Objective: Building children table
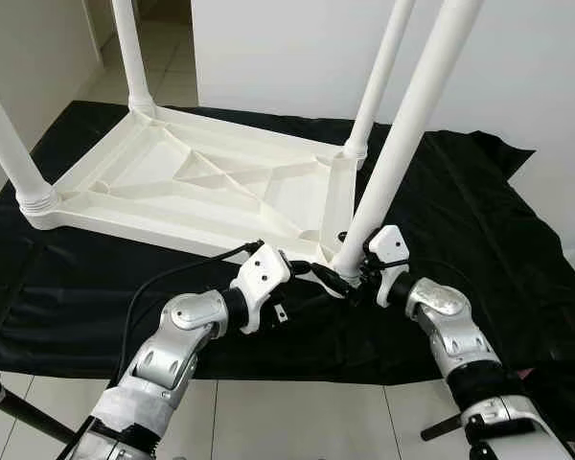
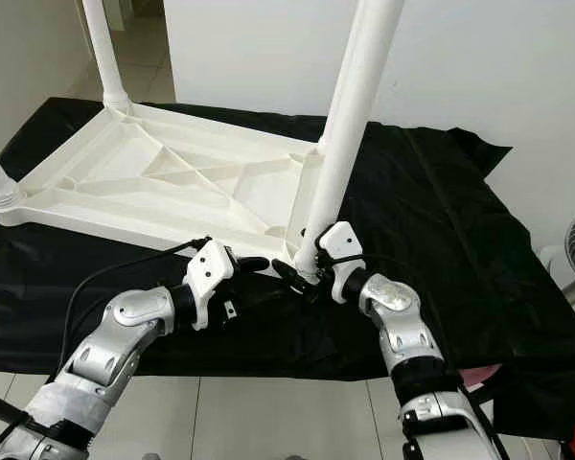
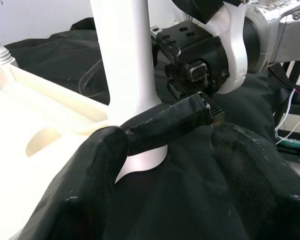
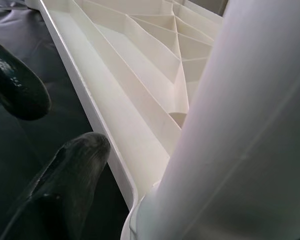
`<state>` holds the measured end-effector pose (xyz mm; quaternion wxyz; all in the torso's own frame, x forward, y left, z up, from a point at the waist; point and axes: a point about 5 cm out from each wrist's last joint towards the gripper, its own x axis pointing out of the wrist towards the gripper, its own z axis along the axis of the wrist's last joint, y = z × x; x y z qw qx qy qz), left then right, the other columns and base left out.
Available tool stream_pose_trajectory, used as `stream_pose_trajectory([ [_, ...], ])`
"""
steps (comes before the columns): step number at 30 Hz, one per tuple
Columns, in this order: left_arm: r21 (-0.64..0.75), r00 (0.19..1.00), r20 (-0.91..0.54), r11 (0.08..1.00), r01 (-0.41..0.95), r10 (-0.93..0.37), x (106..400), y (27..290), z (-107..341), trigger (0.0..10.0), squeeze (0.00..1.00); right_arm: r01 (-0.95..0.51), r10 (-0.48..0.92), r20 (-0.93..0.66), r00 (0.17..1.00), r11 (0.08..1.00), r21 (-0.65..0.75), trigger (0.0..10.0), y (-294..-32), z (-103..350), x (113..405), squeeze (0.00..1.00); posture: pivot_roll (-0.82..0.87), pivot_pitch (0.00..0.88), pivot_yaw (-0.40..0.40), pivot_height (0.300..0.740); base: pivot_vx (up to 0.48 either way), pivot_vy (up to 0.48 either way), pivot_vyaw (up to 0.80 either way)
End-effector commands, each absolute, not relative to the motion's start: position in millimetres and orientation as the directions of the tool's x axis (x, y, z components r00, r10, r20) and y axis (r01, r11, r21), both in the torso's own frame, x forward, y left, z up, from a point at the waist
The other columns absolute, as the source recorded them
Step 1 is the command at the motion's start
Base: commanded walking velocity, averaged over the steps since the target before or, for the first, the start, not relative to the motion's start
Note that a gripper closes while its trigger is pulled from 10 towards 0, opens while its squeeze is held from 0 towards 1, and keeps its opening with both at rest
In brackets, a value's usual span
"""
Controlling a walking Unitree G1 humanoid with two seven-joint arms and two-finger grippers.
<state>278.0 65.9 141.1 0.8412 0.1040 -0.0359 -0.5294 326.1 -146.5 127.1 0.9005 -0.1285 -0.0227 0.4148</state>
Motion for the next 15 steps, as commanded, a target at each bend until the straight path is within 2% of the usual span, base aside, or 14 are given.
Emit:
stream_pose_trajectory([
  [1,0.216,0.443,-0.046,0.424,0.88,-0.895,279,65,141,10.0,0.0,-0.764,0.769,-0.097,0.632,0.596,-0.246,6.4,-146,122,326,0.0,-0.02,0.0,-0.061,0.74,0.0,0.0,0.0],
  [3,0.217,0.443,-0.046,0.424,0.879,-0.895,279,66,141,10.0,0.0,-0.771,0.776,-0.101,0.623,0.588,-0.244,6.4,-146,121,326,0.0,-0.02,0.0,-0.061,0.74,0.0,0.0,0.0],
  [4,0.218,0.443,-0.046,0.424,0.879,-0.895,279,66,142,10.0,0.0,-0.775,0.778,-0.106,0.619,0.584,-0.241,0.6,-147,119,326,0.0,-0.02,0.0,-0.061,0.74,0.0,0.0,0.0],
  [8,0.22,0.443,-0.046,0.423,0.879,-0.895,280,66,142,10.0,0.0,-0.784,0.786,-0.11,0.608,0.573,-0.236,0.6,-147,116,325,0.0,-0.02,0.0,-0.06,0.74,0.0,0.0,0.0],
  [9,0.22,0.443,-0.047,0.423,0.879,-0.896,280,66,142,10.0,0.0,-0.786,0.788,-0.112,0.606,0.572,-0.233,0.0,-147,115,325,0.0,-0.02,0.0,-0.06,0.74,0.0,0.0,0.0],
  [14,0.219,0.439,-0.048,0.419,0.881,-0.897,279,66,142,10.0,0.0,-0.765,0.768,-0.093,0.633,0.604,-0.222,0.0,-153,111,321,0.0,-0.03,0.0,-0.057,0.74,0.0,0.0,0.0],
  [15,0.219,0.44,-0.048,0.42,0.881,-0.897,279,67,142,10.0,0.0,-0.751,0.755,-0.08,0.65,0.623,-0.219,10.0,-154,112,322,0.0,-0.03,0.0,-0.057,0.74,0.0,0.0,0.0],
])
